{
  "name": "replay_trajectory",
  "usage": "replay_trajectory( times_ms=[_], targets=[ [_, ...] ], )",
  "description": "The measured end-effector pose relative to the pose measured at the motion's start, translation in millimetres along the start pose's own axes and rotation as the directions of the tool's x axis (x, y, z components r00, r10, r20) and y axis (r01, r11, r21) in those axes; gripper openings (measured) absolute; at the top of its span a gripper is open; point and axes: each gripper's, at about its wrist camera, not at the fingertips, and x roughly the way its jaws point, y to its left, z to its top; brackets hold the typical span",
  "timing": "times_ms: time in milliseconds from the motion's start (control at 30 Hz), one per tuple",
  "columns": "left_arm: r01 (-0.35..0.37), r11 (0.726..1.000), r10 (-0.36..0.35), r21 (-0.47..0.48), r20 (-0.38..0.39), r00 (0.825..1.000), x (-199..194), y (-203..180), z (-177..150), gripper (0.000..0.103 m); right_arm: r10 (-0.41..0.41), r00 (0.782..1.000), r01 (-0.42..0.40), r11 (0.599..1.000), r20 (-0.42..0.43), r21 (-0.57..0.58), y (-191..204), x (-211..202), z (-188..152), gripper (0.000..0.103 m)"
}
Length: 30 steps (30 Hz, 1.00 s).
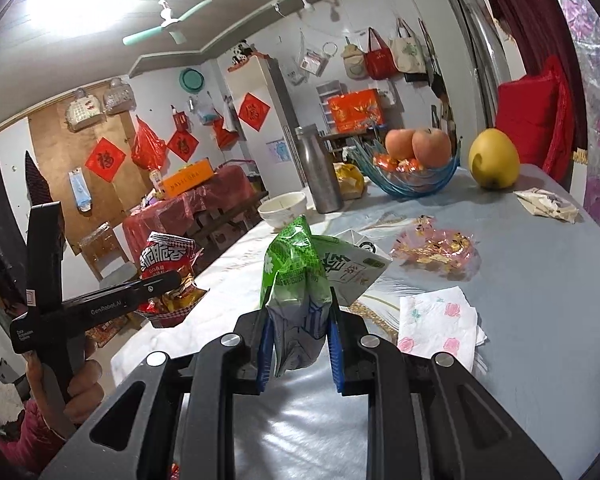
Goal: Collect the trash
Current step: 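Lift the red snack bag and green packet off the table with both tools, then carry the snack bag and green packet with both tools over the red wastebasket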
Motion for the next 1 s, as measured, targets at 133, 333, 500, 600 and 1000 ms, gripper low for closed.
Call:
replay_trajectory(
  times_ms=[133, 333, 500, 600, 1000],
  targets=[
    [-0.003, 1.000, 0.003, -0.001, 0.033, 0.999, -23.4, 2.1, -5.1, 0.030, 0.013, 0.999, -0.013, 1.000, 0.029, -0.015, 11.7, -20.2, -2.0, 0.024],
    [-0.036, 0.999, 0.035, 0.004, 0.087, 0.996, -61.3, 6.5, -17.5, 0.030, 0.044, 0.997, -0.042, 0.998, 0.061, -0.041, 34.0, -47.5, -6.4, 0.024],
    [-0.054, 0.998, 0.055, -0.018, 0.126, 0.990, -94.3, 21.6, -27.9, 0.030, 0.079, 0.993, -0.072, 0.994, 0.087, -0.084, 61.2, -69.6, -9.3, 0.024],
    [-0.064, 0.998, 0.068, -0.029, 0.148, 0.987, -113.1, 33.0, -34.8, 0.030, 0.107, 0.990, -0.096, 0.989, 0.093, -0.115, 80.7, -80.3, -11.5, 0.024],
    [-0.208, 0.978, 0.209, -0.025, 0.103, 0.972, -165.4, 100.6, -80.9, 0.030, 0.226, 0.974, -0.218, 0.946, 0.008, -0.239, 178.0, -79.9, -29.7, 0.024]
  ],
)
